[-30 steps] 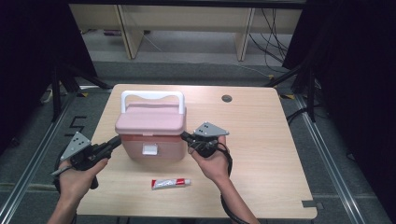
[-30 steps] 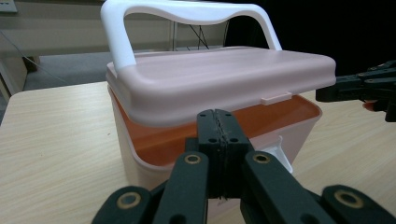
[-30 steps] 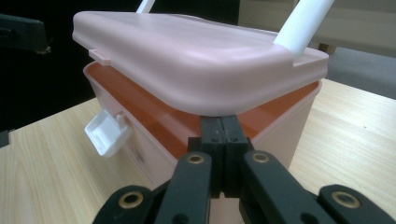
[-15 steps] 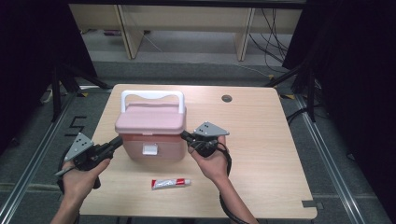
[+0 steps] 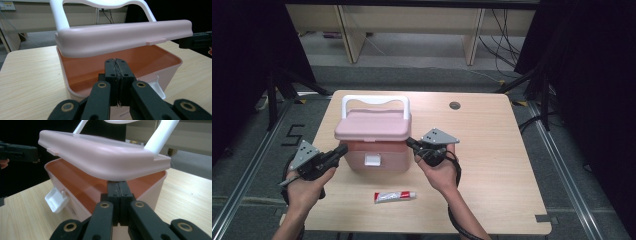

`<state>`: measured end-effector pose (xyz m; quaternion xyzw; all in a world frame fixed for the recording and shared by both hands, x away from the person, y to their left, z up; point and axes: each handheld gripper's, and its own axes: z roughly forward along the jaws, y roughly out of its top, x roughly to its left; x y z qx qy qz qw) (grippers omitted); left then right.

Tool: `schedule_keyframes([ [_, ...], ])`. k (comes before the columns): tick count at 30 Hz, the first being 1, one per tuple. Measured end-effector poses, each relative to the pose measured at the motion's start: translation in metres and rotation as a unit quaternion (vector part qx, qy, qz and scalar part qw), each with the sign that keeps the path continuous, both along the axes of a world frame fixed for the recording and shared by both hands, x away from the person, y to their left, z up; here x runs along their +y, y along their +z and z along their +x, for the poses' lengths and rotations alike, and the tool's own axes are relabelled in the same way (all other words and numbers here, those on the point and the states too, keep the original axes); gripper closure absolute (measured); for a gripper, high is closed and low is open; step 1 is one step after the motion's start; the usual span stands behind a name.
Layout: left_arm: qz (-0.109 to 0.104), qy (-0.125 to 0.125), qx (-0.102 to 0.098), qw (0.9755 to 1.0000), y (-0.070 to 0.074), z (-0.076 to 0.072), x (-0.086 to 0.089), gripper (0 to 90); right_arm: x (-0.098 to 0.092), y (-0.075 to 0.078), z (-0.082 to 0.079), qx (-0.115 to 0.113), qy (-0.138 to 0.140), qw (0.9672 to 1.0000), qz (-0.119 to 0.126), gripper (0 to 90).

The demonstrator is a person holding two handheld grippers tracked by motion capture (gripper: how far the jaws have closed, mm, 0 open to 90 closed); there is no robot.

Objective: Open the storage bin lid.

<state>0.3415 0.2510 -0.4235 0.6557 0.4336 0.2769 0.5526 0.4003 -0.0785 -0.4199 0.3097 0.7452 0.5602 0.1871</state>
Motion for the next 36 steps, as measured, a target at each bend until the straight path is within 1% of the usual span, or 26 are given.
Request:
schedule_keyframes([
  [2,0.001,0.002,0.002,1.0,0.0,0.001,-0.002,88.6,0.0,0.001,0.0,0.003,0.002,1.0,0.0,90.0],
  [3,0.002,0.003,0.002,1.0,0.0,0.001,-0.003,88.6,0.0,0.001,-0.001,0.01,-0.001,0.9999,0.009,90.0],
  [4,0.001,0.005,0.003,1.0,-0.001,0.002,-0.004,88.6,-0.001,0.002,0.0,-0.006,0.001,1.0,0.004,90.0],
  [5,0.0,0.003,0.001,1.0,-0.001,0.003,-0.005,88.7,-0.001,0.003,-0.001,0.002,-0.003,1.0,0.004,90.0],
  [6,0.003,0.004,0.003,1.0,-0.001,0.003,-0.005,88.7,-0.001,0.003,-0.001,-0.005,-0.006,1.0,0.001,90.0],
  [8,0.0,0.011,0.005,0.9999,-0.002,0.006,-0.006,88.9,-0.002,0.003,0.0,-0.007,-0.007,0.9999,0.002,90.0],
  [12,-0.003,0.017,0.007,0.9998,-0.002,0.009,-0.007,89.0,-0.001,0.004,0.0,-0.009,-0.007,0.9999,0.001,90.0],
  [14,0.0,0.019,0.007,0.9998,-0.002,0.011,-0.008,89.0,0.0,0.004,0.001,-0.013,-0.003,0.9999,0.005,90.0],
  [15,0.002,0.02,0.006,0.9998,-0.001,0.013,-0.009,89.1,0.0,0.005,-0.001,-0.005,-0.01,0.9999,0.006,90.0],
  [16,0.001,0.02,0.008,0.9998,-0.001,0.014,-0.009,89.2,0.0,0.005,-0.001,-0.005,-0.011,0.9999,0.003,90.0],
  [17,0.001,0.022,0.009,0.9997,0.0,0.015,-0.01,89.2,0.0,0.005,0.001,-0.011,-0.005,0.9999,0.004,90.0],
  [18,0.002,0.022,0.006,0.9997,0.001,0.016,-0.01,89.4,-0.001,0.006,0.0,-0.01,-0.008,0.9999,0.0,90.0],
  [22,0.004,0.022,0.005,0.9997,0.003,0.02,-0.013,89.5,0.0,0.006,0.0,-0.011,-0.008,0.9999,0.0,90.0],
  [25,0.002,0.023,0.003,0.9997,0.006,0.022,-0.014,89.5,0.0,0.006,0.0,-0.011,-0.008,0.9999,-0.001,90.0],
  [28,0.004,0.024,-0.001,0.9997,0.007,0.024,-0.014,89.6,0.0,0.006,0.001,-0.012,-0.007,0.9999,0.001,90.0],
  [30,0.005,0.024,0.0,0.9997,0.008,0.025,-0.015,89.6,0.0,0.007,0.0,-0.01,-0.007,0.9999,0.008,90.0],
  [31,0.005,0.025,-0.001,0.9997,0.008,0.026,-0.015,89.6,0.0,0.007,0.0,-0.011,-0.01,0.9999,0.005,90.0],
  [36,0.003,0.026,-0.002,0.9996,0.01,0.027,-0.015,89.6,0.0,0.007,0.001,-0.012,-0.009,0.9999,0.008,90.0],
])
